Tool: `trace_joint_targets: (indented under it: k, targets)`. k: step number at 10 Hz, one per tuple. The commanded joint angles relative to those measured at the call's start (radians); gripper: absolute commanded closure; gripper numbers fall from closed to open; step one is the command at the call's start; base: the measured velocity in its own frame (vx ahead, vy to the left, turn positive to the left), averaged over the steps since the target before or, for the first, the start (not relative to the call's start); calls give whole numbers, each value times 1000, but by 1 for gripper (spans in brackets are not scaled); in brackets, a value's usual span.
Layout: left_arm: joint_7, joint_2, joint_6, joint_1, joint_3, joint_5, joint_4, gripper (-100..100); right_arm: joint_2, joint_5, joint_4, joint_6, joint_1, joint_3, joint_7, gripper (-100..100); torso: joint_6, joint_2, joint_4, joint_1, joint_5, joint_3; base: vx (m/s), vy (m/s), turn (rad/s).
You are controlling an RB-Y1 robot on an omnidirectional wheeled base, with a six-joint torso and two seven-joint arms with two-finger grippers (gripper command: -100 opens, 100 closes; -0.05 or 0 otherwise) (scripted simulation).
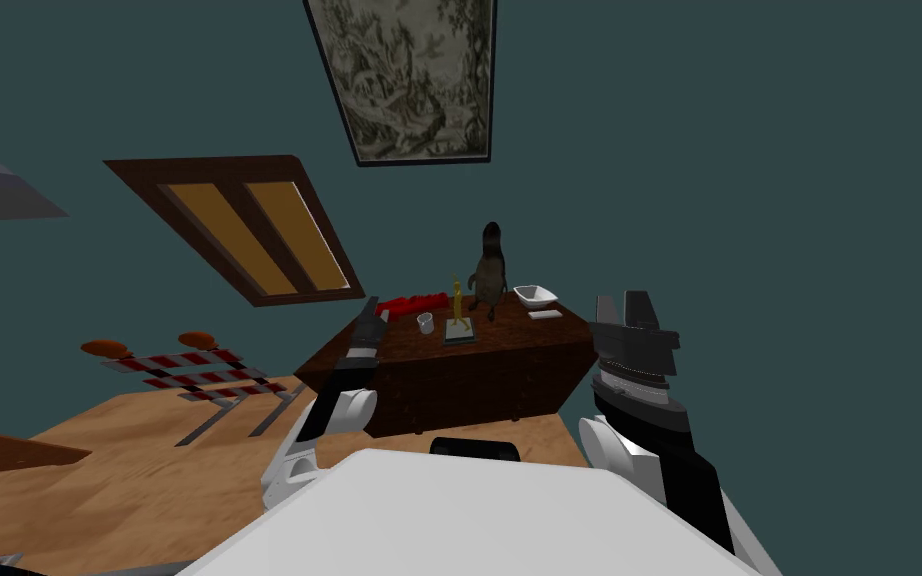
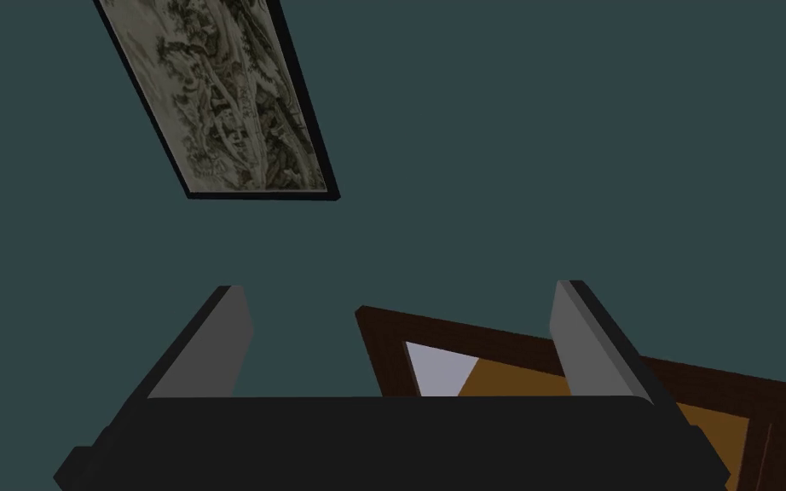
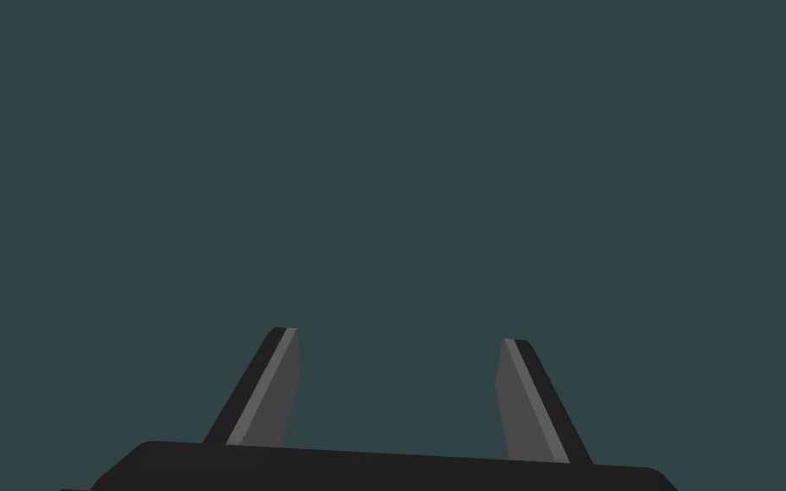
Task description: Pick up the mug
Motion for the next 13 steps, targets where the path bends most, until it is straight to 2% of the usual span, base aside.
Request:
trace_joint_targets:
  k: [1,2,3,4,5,6,7,8,10,11,12,13]
  targets:
    - [5,13,37,-7,11,4,8,-100,0,0,0,0,0,0,0,0,0,0,0,0,0,0,-25,32,-9]
    - [10,33,76,-27,28,8,18,-100,0,0,0,0,0,0,0,0,0,0,0,-1,0,0,-38,38,-16]
    - [10,33,94,-27,28,8,18,-100,0,0,0,0,0,0,0,0,0,1,0,0,0,0,-30,35,-11]
    - [14,52,124,-49,47,11,28,-100,0,0,0,0,0,0,0,0,0,0,0,0,0,0,-32,51,-18]
    - [14,52,155,-49,47,11,28,-100,0,0,0,0,0,0,0,0,0,0,0,1,0,0,-26,45,-12]
    - [19,70,184,-71,66,15,39,-100,0,0,0,0,0,0,0,0,0,0,0,0,0,0,-35,51,-13]
    - [19,70,214,-71,66,15,39,-100,0,0,0,0,0,0,0,0,0,0,0,1,0,0,-32,46,-13]
    - [24,89,242,-93,86,20,49,-100,0,0,0,0,0,0,0,0,0,0,0,0,0,0,-37,51,-26]
    - [24,89,285,-93,86,20,49,-100,0,0,0,0,0,0,0,0,0,1,0,0,0,0,-23,26,-3]
    - [30,108,324,-116,106,25,61,-100,0,0,0,0,0,0,0,0,0,0,0,-2,0,0,-28,28,-19]
    - [30,108,347,-116,106,25,61,-100,0,0,0,0,0,0,0,0,0,0,0,-1,0,0,-27,39,-20]
    - [30,108,353,-116,106,25,61,-100,0,0,0,0,0,0,0,0,0,0,0,-1,0,0,-11,19,-3]
